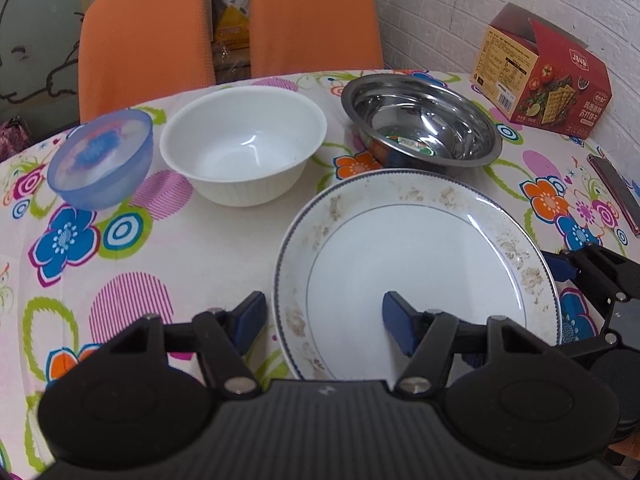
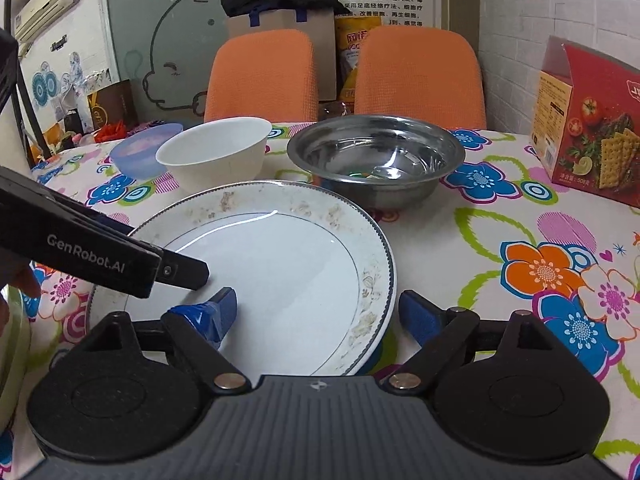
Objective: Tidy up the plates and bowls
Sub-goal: 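Lift the gold-rimmed plate with the left tool onto the plate stack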
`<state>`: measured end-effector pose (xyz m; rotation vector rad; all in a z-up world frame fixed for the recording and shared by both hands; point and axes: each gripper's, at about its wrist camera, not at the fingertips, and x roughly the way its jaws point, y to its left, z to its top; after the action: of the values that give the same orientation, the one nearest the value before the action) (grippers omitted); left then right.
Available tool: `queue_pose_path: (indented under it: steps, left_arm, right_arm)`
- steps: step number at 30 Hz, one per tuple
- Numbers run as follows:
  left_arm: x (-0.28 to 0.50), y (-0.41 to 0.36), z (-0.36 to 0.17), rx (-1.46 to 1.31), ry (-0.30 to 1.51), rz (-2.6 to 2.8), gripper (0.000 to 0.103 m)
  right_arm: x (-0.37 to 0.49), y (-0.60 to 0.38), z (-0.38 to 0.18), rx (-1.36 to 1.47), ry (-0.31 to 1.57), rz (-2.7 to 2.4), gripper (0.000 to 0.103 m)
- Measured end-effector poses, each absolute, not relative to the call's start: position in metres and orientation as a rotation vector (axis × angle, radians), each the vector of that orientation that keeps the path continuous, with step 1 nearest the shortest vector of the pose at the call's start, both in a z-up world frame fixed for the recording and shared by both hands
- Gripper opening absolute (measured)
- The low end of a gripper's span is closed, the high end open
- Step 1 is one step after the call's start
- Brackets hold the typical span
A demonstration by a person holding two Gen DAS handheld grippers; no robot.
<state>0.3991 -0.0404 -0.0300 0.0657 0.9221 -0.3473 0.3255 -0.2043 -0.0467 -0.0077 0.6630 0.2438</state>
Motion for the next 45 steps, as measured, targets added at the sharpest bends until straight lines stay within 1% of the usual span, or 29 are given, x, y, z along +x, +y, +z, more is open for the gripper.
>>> queue_pose_path:
  steps: [2, 3, 4, 5, 6, 10, 17, 22, 26, 31, 35, 40, 45]
  left_arm:
    - [0.394, -0.04, -0.029, 0.062, 0.915, -0.327, 0.051]
    - [0.391, -0.04, -0.028, 0.064, 0.908, -0.316, 0.048]
    - [0.389, -0.041, -0.027, 0.07, 0.903, -0.308, 0.042]
    - [0.386, -0.042, -0.026, 0.075, 0.901, -0.292, 0.028]
    - [0.384, -0.042, -0.025, 0.076, 0.909, -0.281, 0.027]
    - [0.374, -0.034, -0.017, 0.032, 0.934, -0.291, 0.027]
    - [0.346, -0.018, 0.022, 0.002, 0.882, -0.3, 0.027]
    - [0.315, 0.015, 0.051, -0.014, 0.834, -0.27, 0.027]
    - [0.288, 0.052, 0.058, -0.011, 0.827, -0.201, 0.027]
    - [0.251, 0.105, 0.052, -0.003, 0.84, -0.09, 0.026]
    - [0.226, 0.131, 0.038, 0.016, 0.854, -0.036, 0.026]
    - [0.204, 0.143, 0.018, 0.016, 0.875, -0.045, 0.027]
    - [0.203, 0.147, 0.001, -0.027, 0.902, -0.076, 0.027]
  right_arm:
    - [0.324, -0.202, -0.047, -0.01, 0.657, 0.293, 0.075]
    - [0.322, -0.201, -0.048, -0.02, 0.647, 0.286, 0.073]
    - [0.319, -0.202, -0.049, -0.022, 0.64, 0.293, 0.071]
    - [0.317, -0.204, -0.048, -0.015, 0.637, 0.3, 0.069]
    - [0.315, -0.206, -0.048, -0.007, 0.636, 0.306, 0.067]
    - [0.307, -0.205, -0.042, 0.026, 0.644, 0.281, 0.065]
    - [0.277, -0.194, -0.014, 0.056, 0.58, 0.244, 0.066]
    - [0.254, -0.178, 0.017, 0.061, 0.512, 0.246, 0.067]
    - [0.235, -0.149, 0.027, 0.05, 0.469, 0.287, 0.068]
    - [0.218, -0.106, 0.022, 0.092, 0.484, 0.386, 0.068]
    - [0.203, -0.073, 0.009, 0.114, 0.527, 0.462, 0.068]
    - [0.188, -0.05, -0.004, 0.114, 0.596, 0.502, 0.069]
    - [0.18, -0.044, -0.01, 0.085, 0.617, 0.482, 0.069]
